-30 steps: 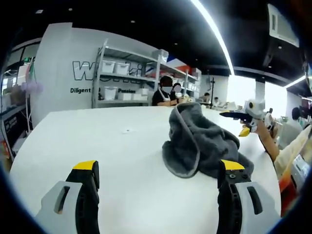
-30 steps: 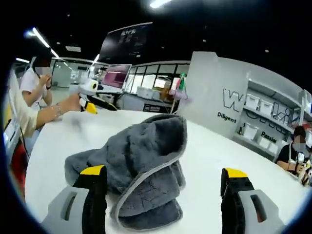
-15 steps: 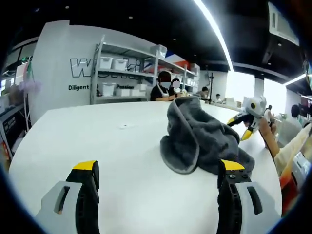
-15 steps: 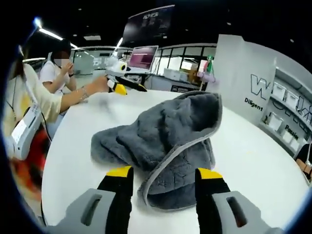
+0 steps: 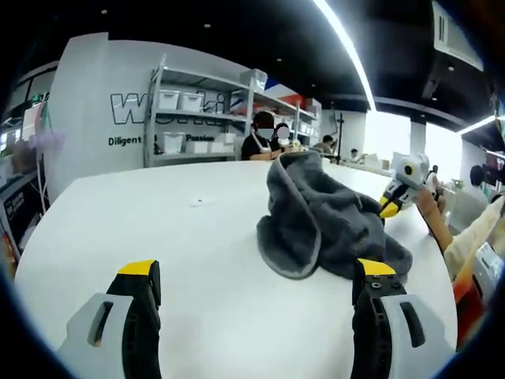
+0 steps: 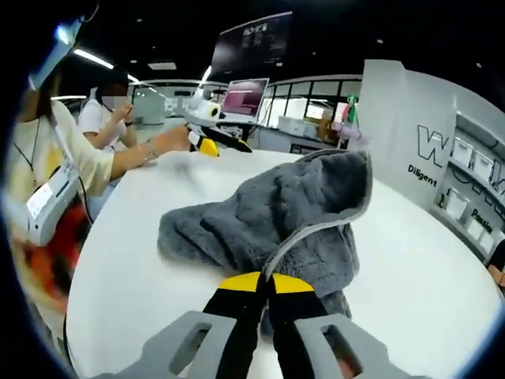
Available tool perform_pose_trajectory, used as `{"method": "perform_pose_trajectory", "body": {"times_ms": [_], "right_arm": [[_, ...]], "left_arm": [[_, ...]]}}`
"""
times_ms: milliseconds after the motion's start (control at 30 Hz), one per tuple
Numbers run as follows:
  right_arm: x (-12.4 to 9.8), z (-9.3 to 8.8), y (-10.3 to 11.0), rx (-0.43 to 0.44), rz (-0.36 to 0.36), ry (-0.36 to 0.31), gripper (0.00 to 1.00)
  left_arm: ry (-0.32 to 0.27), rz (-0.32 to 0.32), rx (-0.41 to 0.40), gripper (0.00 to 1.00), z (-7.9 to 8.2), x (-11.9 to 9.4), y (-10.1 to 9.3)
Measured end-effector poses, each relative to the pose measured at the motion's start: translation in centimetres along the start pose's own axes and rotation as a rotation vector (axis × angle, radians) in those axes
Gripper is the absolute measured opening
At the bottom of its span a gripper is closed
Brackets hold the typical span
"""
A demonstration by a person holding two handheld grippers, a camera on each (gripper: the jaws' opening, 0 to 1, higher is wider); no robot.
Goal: Fold the towel on the table until its edges align and the towel forms a compact rectangular stack.
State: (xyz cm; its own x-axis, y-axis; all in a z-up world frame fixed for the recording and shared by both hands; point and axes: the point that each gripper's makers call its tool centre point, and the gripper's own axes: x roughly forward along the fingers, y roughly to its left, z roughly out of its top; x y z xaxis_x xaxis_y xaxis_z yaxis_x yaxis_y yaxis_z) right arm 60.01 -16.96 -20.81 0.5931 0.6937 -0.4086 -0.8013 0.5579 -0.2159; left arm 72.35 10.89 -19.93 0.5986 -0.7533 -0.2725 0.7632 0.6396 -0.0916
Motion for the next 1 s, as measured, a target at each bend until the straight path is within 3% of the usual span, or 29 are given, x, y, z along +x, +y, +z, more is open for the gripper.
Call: {"method": "perform_pose_trajectory", "body": {"times_ms": [233,400,500,633,700,900,967,1000], "right_arm": [[-0.9,1.4,-2.1,0.019,-0.098,-0.070,0.00],[-1.0,2.0,-2.1,0.011,-0.104,-0.102,0.00],[-0.8,1.9,-2.1,0.008,-0.104,-0.092,0.00],[-0.7,1.7,-2.2,0.019,-0.105,-0.086,0.00],[-0.7,1.7,-2.1,0.015,-0.104,-0.088,0.00],[-0.5,1.7,-2.0,0.004,-0.103,-0.084,0.00],[-0.4,1.7,-1.9,0.003,-0.104,-0.082,0.00],[-0.4,1.8,-1.9,0.003,-0.103,-0.082,0.00]], "left_arm": [[0.001,-0.006,0.003,1.00,-0.2,0.4,-0.4],[0.024,-0.024,0.033,0.95,-1.0,1.5,-1.5],[0.006,-0.032,0.066,0.91,-1.0,2.2,-2.3],[0.047,-0.018,0.177,0.81,-2.0,3.0,-3.0],[0.092,-0.010,0.279,0.78,-3.0,3.8,-3.6],[0.087,0.032,0.604,0.63,-2.7,4.4,-5.3],[0.075,0.033,0.674,0.55,-2.5,4.4,-5.9],[0.071,0.027,0.672,0.51,-2.6,4.5,-6.3]]}}
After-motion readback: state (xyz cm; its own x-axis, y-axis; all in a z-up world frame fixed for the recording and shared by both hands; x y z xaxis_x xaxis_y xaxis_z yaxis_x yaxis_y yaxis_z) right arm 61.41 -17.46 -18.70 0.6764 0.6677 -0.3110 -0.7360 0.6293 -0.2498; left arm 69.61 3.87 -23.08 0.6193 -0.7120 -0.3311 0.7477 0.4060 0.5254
